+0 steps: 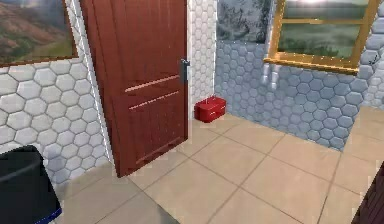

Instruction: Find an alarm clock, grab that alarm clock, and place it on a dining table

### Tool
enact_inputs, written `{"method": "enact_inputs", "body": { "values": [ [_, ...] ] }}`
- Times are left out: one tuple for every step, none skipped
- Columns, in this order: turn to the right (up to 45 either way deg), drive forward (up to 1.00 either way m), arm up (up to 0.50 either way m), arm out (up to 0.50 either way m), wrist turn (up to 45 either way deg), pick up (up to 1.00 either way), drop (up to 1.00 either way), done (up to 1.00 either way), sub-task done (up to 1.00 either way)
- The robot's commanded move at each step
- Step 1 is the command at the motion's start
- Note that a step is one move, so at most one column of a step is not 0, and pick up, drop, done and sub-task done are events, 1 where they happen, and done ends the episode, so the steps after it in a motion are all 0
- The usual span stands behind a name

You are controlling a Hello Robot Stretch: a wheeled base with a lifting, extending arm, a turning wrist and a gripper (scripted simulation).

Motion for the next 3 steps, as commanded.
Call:
{"method": "enact_inputs", "body": {
  "values": [
    [45.0, 0.00, 0.00, 0.00, 0.0, 0.00, 0.00, 0.00, 0.00],
    [-45.0, 0.00, 0.00, 0.00, 0.0, 0.00, 0.00, 0.00, 0.00],
    [-45.0, 0.00, 0.00, 0.00, 0.0, 0.00, 0.00, 0.00, 0.00]
  ]
}}
